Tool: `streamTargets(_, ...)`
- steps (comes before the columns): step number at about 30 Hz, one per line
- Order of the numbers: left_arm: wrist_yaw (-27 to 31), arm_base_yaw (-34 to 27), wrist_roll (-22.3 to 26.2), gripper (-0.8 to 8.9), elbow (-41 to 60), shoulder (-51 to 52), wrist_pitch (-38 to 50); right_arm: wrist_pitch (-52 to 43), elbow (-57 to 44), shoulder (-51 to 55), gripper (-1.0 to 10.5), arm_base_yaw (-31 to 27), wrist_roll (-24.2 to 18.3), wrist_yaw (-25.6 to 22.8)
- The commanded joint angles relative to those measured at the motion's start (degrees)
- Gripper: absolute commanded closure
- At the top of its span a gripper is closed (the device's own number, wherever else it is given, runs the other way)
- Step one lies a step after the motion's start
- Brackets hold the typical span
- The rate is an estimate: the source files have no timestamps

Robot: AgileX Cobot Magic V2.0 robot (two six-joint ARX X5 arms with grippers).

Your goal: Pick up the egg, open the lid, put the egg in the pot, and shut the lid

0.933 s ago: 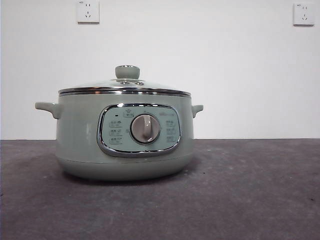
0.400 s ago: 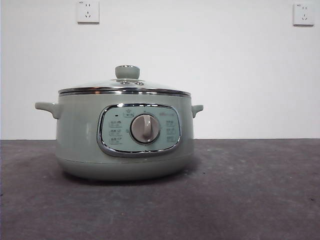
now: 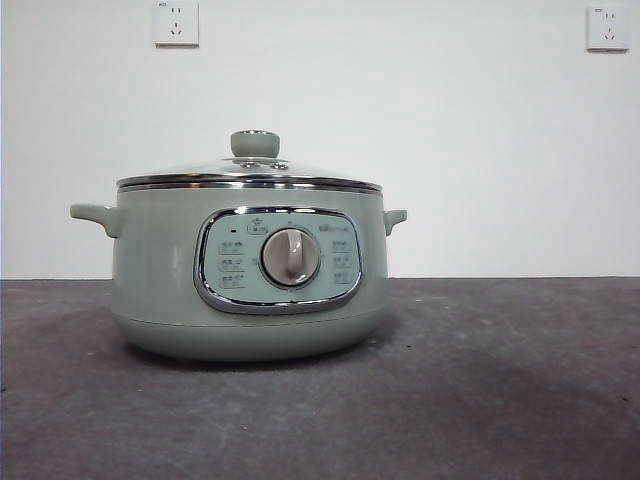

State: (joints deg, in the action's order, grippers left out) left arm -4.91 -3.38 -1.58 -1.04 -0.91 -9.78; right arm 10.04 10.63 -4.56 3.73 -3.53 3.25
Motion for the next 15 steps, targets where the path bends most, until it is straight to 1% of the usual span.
streamTargets(1, 0.02, -0.17, -0.37, 8.17, 0.59, -0.02, 0.44, -1.16, -4.59, 1.95, 9.5, -0.09, 3.45, -0.68)
streamTargets(5, 0.02, -0.20, -0.37, 8.17, 0.59, -0.02, 0.46, -1.31, -9.53, 4.11, 9.5, -0.04, 4.81, -0.66)
streamTargets(6, 0.02, -0.17, -0.35, 8.17, 0.59, -0.02, 0.46, 0.37, -9.81, 4.11, 9.5, -0.04, 4.83, -0.68)
streamTargets(15, 0.02, -0.17, -0.37, 8.17, 0.59, -0.39, 0.44, 0.28, -9.79, 4.11, 9.5, -0.04, 5.01, -1.31)
